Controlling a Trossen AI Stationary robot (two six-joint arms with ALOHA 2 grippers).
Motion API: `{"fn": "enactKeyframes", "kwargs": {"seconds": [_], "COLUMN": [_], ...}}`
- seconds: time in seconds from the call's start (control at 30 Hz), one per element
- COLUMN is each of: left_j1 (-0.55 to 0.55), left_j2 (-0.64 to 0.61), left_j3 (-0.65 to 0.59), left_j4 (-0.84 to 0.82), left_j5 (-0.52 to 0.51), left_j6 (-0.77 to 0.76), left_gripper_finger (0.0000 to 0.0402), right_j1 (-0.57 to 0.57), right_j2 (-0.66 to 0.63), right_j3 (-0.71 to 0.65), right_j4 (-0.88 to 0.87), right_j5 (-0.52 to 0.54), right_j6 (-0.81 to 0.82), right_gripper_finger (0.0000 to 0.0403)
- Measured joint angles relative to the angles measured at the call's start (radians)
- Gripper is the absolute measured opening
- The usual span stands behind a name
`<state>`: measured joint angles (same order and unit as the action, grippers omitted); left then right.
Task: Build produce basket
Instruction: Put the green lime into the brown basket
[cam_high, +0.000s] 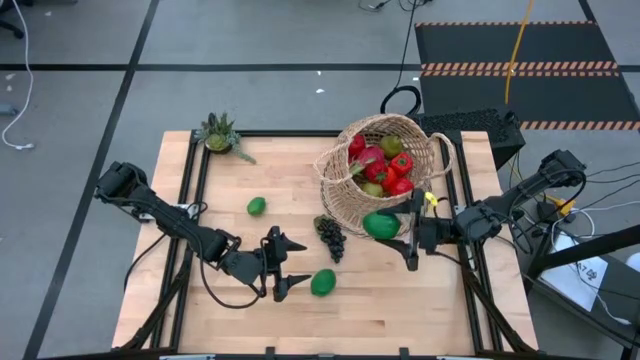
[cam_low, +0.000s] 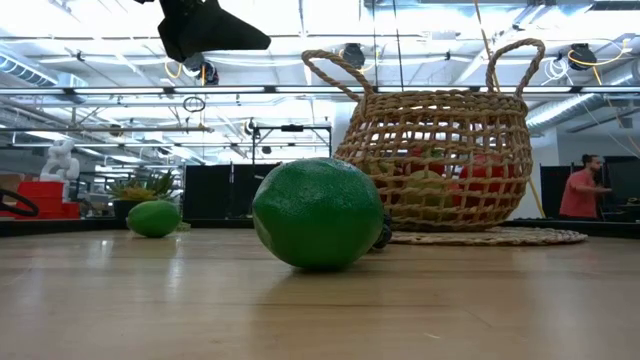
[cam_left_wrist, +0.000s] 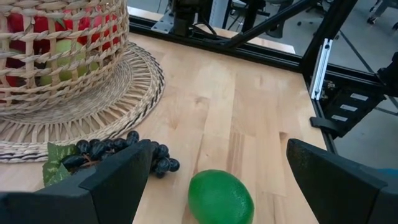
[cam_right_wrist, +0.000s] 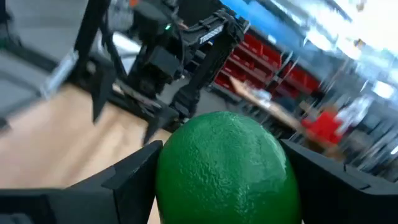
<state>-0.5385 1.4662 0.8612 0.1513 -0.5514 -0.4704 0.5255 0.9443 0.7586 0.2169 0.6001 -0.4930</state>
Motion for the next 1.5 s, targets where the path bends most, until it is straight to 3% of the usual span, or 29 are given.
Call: {"fn": "enactKeyframes", "kwargs": {"seconds": [0.5,0.83,1.0,1.5], "left_j1": [0.000,0.000,0.000,0.000], "left_j2": [0.000,0.000,0.000,0.000], "left_j3": [0.000,0.000,0.000,0.000], "left_j4": [0.005,0.006,0.006,0.006], "left_j5": [0.000,0.000,0.000,0.000], "left_j6": [0.020,0.012,-0.004,-0.003], "left_gripper_finger": [0.0369,0.0369,0.0369,0.0369], "right_j1": [0.000,0.000,0.000,0.000], "right_j2": [0.000,0.000,0.000,0.000], "right_j3": [0.000,0.000,0.000,0.000], "right_j4": [0.000,0.003,0.003,0.003], "right_j5": [0.000,-0.001,-0.001,0.000], "right_j6": [0.811,1.229,1.256,1.097], "right_gripper_finger": [0.0299,0.0299,0.0299,0.0299]}}
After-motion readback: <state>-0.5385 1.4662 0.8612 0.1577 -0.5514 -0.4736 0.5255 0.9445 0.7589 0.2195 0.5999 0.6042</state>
